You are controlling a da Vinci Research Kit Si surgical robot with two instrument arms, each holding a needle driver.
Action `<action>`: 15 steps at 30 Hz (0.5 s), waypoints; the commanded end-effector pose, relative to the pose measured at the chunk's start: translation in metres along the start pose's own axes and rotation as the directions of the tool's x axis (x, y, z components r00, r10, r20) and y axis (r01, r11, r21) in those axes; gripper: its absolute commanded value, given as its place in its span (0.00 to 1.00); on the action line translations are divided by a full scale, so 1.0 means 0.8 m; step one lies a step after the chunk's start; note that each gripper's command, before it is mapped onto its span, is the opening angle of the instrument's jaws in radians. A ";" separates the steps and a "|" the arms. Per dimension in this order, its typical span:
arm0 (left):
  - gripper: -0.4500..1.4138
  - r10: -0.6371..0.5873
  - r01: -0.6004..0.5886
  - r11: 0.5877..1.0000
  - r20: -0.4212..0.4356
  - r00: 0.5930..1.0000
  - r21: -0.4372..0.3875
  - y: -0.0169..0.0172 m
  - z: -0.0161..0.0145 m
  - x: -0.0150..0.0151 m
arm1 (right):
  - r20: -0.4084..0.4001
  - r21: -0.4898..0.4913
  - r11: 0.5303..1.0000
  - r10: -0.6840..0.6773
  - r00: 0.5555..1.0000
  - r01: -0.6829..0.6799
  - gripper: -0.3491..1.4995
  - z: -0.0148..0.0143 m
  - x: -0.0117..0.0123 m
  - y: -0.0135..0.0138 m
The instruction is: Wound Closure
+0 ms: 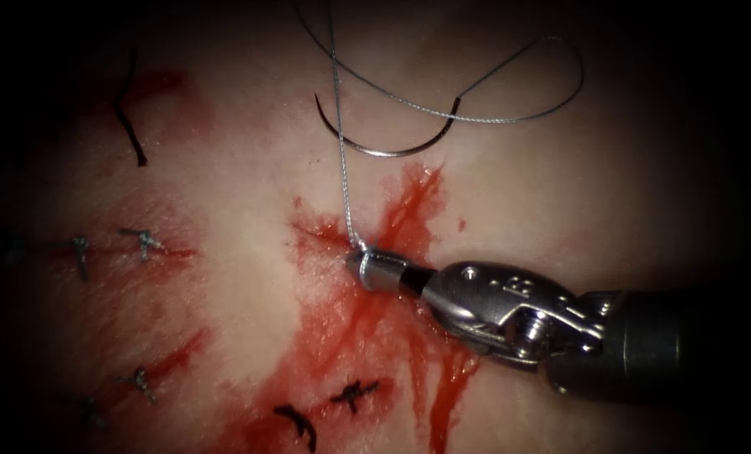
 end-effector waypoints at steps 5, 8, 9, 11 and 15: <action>0.00 0.012 -0.012 1.000 0.020 1.000 0.011 0.0000 0.0018 0.0002 | 0.028 0.084 0.982 -0.169 0.985 0.166 0.00 0.0011 -0.0003 0.0005; 0.00 0.015 -0.015 1.000 0.007 1.000 0.007 -0.0001 0.0018 0.0005 | 0.035 0.103 0.980 -0.177 0.984 0.172 0.00 0.0013 -0.0002 0.0004; 0.00 0.015 -0.015 1.000 0.008 1.000 0.008 -0.0001 0.0019 0.0005 | 0.035 0.104 0.979 -0.178 0.983 0.173 0.00 0.0014 -0.0003 0.0003; 0.00 0.001 -0.001 1.000 0.040 0.999 0.014 -0.0003 0.0021 0.0008 | 0.034 0.111 0.974 -0.201 0.979 0.196 0.00 0.0016 -0.0007 -0.0002; 0.00 -0.184 0.173 0.979 0.107 0.977 0.106 -0.0022 0.0021 0.0013 | 0.070 0.227 0.945 -0.258 0.964 0.237 0.00 0.0020 -0.0022 -0.0017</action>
